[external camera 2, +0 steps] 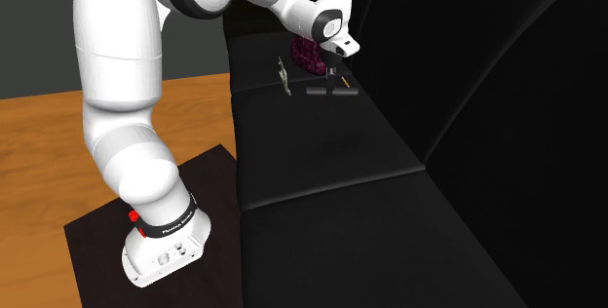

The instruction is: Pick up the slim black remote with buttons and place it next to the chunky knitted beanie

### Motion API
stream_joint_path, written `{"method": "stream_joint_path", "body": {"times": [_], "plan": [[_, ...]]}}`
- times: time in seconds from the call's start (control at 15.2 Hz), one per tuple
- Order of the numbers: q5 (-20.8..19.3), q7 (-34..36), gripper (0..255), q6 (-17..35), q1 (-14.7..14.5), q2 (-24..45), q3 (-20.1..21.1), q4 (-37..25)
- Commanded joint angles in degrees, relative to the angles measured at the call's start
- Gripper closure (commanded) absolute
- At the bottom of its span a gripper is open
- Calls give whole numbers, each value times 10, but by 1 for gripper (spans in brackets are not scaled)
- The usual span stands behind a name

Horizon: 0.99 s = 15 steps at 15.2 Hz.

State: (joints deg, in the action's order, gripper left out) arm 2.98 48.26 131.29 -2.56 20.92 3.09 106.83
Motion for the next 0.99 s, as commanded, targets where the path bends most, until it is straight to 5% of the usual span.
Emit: {"method": "stream_joint_path", "body": {"times": [0.0,0.4,0.92], "plan": [[0,0,0,0,0,0,0,0],[1,0,0,-59,3,-39,-1,-20],[1,0,0,-59,3,-39,-1,-20]]}}
